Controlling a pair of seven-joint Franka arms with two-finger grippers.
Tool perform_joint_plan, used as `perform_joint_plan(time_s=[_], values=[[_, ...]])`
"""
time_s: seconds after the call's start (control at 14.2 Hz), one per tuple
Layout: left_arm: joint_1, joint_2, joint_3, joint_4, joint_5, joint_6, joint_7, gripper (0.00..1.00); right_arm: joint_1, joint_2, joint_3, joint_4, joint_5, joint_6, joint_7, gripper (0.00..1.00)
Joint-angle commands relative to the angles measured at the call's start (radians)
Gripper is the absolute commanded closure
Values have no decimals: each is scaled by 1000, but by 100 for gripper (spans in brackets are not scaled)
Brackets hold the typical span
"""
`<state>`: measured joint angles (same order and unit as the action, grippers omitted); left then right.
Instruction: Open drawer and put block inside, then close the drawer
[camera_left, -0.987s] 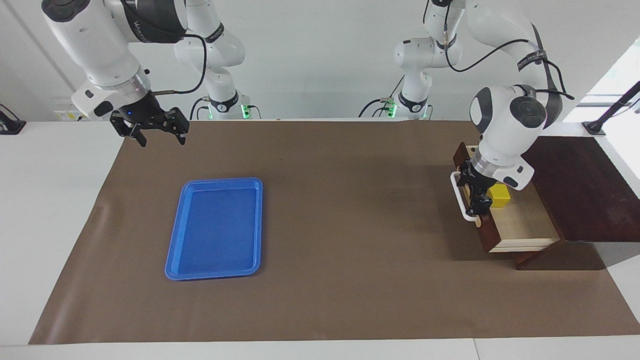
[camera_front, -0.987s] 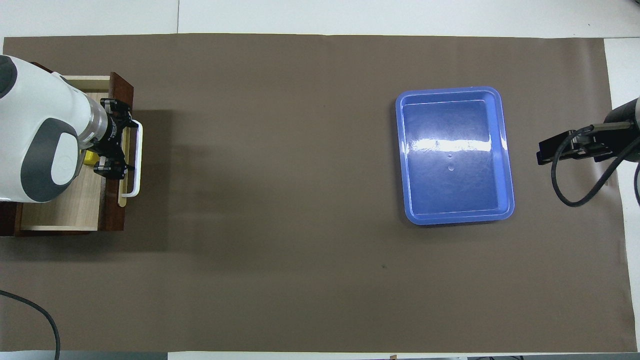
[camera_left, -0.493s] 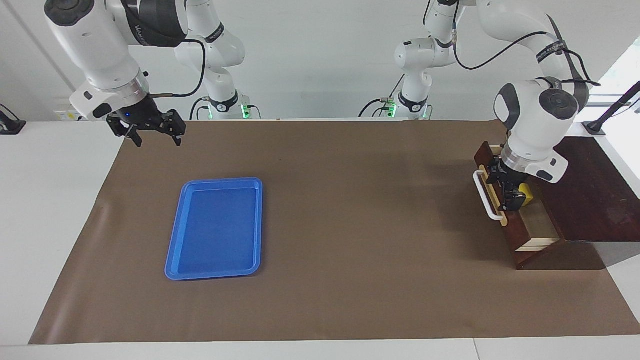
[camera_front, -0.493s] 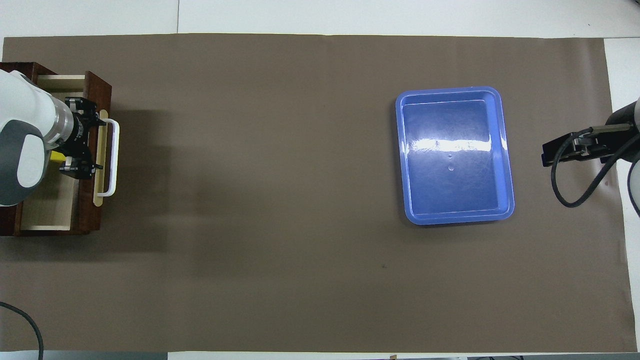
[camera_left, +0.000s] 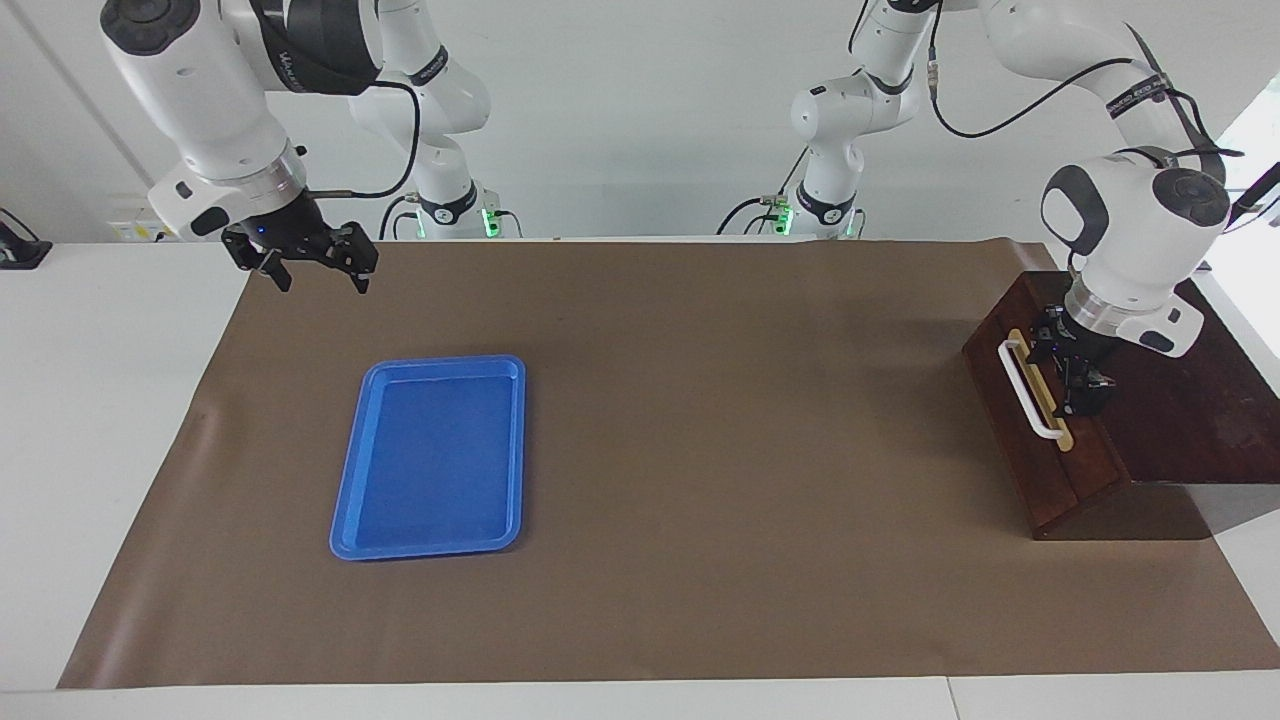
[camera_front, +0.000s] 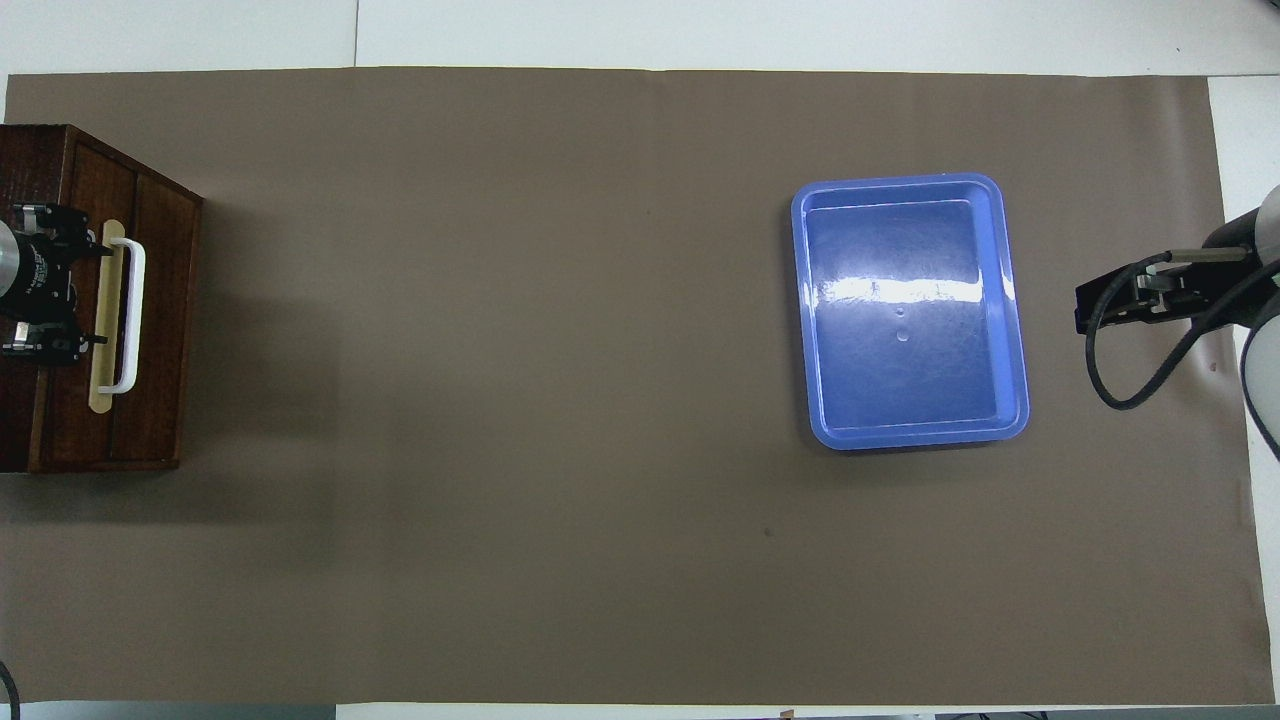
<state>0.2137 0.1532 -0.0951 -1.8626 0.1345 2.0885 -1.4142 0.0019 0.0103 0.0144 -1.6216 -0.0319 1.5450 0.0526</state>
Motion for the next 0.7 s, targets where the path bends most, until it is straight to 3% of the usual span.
perform_joint_plan(time_s=[0.0, 0.21, 0.42, 0.63], values=[[-37, -14, -2, 61, 22, -106, 81, 0, -8, -26, 12, -29, -13, 10, 27, 0], [-59, -64, -29, 115, -10, -249, 269, 0, -10, -27, 12, -32, -13, 0, 29, 0], [-120, -138, -35, 137, -120, -384, 544, 0, -10, -27, 12, -32, -13, 0, 29, 0], [-169, -150, -35, 200, -125, -520, 746, 0, -10, -26, 12, -30, -13, 1, 29, 0]])
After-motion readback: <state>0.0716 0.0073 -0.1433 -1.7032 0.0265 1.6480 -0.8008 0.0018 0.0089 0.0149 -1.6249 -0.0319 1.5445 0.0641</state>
